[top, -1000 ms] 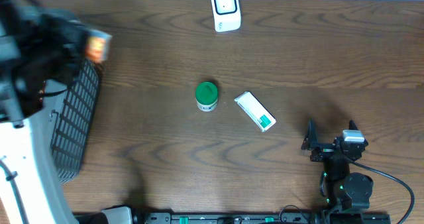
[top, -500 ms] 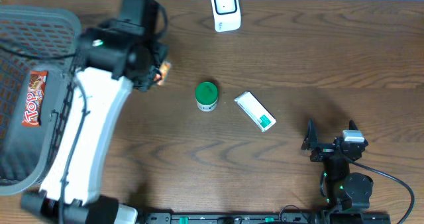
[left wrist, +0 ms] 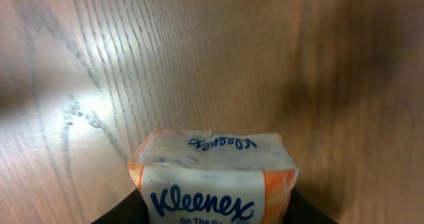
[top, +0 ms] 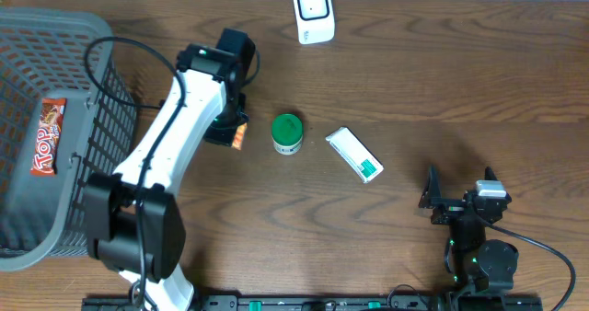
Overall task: Scan the item barcode
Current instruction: 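Carry the Kleenex pack to the scanner and place it left of the bottle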
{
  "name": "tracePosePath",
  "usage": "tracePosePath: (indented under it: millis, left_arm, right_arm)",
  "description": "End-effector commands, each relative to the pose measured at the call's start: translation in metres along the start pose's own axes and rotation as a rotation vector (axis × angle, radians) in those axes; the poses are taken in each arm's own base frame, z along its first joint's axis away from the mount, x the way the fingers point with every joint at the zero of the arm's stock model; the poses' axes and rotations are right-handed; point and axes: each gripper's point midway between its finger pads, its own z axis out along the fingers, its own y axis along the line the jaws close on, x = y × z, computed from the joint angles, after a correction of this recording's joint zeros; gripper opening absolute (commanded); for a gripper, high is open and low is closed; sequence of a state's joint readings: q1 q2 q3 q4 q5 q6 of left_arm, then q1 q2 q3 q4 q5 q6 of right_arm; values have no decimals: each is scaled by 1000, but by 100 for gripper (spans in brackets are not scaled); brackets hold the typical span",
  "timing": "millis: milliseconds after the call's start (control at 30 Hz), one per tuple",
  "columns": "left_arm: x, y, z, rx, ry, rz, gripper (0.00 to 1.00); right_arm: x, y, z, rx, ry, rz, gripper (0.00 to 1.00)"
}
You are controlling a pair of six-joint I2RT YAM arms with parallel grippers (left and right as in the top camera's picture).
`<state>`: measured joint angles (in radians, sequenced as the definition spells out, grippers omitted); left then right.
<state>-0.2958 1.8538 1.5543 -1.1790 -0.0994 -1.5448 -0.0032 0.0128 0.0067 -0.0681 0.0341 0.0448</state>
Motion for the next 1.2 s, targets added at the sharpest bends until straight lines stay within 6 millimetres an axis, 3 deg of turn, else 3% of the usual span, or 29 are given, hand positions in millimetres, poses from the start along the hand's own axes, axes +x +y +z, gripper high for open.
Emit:
tracePosePath:
  millis: [0, 300, 567, 800, 1000, 1167]
  left_arm:
    - [13, 5, 20, -48, 26, -25, 48]
    - [41, 0, 52, -86, 36, -34, 48]
    - [49, 3, 79, -151, 26, -11, 49]
    - [50, 3, 80, -148, 31, -12, 73]
    - [54, 1, 73, -133, 60, -16, 79]
    - [50, -5, 48, -59, 69, -22, 84]
  right_arm:
    - [1, 2, 0, -5, 4, 9, 99]
    - [1, 2, 0, -5, 4, 9, 99]
    - [1, 2, 0, -5, 4, 9, 99]
    - [1, 2, 0, -5, 4, 9, 99]
    - [1, 2, 0, -5, 4, 9, 99]
    - [1, 2, 0, -5, 4, 9, 99]
